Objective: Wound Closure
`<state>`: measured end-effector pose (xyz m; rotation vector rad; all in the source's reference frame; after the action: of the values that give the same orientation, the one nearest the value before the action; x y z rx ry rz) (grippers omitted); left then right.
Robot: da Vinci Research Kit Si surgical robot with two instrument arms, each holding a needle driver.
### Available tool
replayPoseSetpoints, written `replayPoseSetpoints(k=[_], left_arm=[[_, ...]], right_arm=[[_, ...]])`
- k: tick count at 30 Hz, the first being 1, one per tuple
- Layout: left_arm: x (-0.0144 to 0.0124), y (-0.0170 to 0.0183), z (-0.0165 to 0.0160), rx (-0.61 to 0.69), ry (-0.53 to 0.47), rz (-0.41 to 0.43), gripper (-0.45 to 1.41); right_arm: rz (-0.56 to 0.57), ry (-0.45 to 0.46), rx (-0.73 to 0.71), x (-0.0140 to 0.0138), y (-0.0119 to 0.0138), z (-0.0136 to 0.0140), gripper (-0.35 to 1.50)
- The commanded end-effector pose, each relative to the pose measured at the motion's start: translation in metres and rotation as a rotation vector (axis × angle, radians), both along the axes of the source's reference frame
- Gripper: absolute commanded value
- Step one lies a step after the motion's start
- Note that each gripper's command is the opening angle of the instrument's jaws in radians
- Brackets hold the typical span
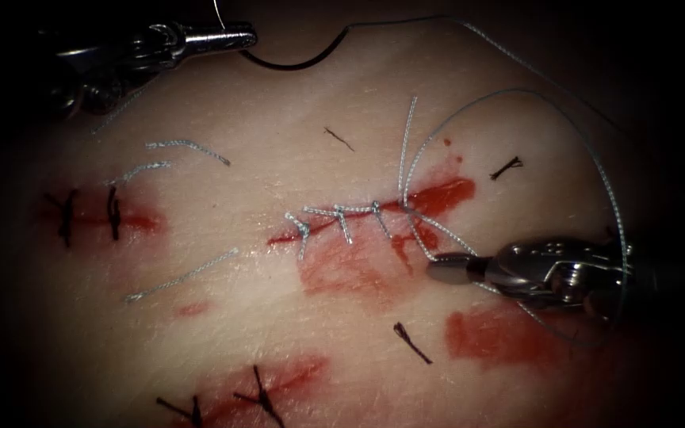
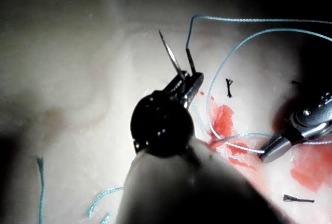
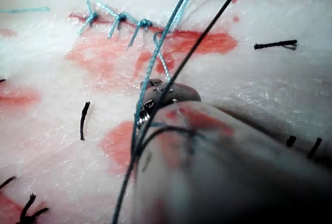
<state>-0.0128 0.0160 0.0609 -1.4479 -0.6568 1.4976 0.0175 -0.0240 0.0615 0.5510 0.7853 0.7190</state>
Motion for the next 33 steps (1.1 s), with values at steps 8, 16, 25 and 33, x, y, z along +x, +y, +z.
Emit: replayPoseSetpoints(k=[8,16,25,33], left_arm=[[-0.0004,0.0,0.0005,0.001,-0.001,0.001,-0.45],[-0.0001,0.0002,0.0006,0.001,-0.003,0.004,-0.45],[0.0001,0.0002,0.0005,0.002,-0.004,0.006,-0.45],[0.0001,0.0003,0.0004,0.003,-0.004,0.006,-0.45]], right_arm=[[-0.034,0.007,0.151,-0.008,-0.0009,-0.0037,-0.35],[0.04,-0.08,0.128,-0.0177,0.0041,-0.004,-0.35],[0.152,-0.149,0.094,-0.0242,0.0079,-0.0022,-0.35],[0.171,-0.207,0.093,-0.0265,0.0087,-0.0025,-0.35]])
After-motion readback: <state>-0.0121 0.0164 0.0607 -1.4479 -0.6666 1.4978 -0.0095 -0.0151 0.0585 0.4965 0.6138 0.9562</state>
